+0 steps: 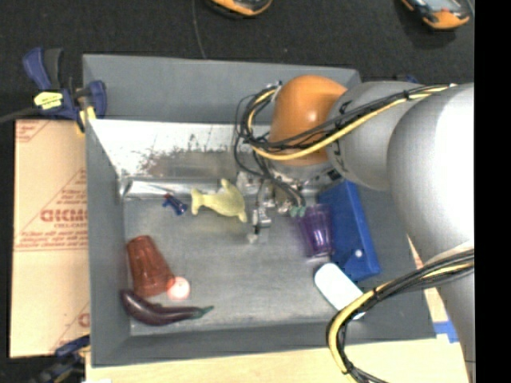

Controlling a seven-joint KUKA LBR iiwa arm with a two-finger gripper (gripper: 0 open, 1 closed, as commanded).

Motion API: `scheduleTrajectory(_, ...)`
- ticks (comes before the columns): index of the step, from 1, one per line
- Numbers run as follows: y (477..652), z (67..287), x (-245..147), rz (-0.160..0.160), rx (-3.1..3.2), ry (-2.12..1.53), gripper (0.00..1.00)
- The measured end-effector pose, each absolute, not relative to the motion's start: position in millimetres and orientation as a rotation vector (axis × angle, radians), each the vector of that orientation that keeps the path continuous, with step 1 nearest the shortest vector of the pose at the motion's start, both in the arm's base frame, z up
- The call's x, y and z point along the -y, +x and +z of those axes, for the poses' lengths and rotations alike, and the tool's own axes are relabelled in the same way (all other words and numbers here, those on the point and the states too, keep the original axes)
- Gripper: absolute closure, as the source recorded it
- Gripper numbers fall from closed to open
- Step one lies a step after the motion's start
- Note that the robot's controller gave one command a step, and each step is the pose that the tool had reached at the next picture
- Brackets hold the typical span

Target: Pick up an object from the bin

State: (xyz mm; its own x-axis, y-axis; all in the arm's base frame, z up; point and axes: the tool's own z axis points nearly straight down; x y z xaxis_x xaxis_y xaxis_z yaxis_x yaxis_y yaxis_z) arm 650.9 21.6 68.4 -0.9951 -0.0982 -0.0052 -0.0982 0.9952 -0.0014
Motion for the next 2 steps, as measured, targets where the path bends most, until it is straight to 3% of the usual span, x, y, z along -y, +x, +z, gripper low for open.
scheduleTrajectory(1, 654.8, 127.8, -50.3, -0.009, -3.079, -0.564, 0.0)
scheduleTrajectory(2, 654.0, 114.3, -67.2, -0.003, -3.13, -0.197, 0.0)
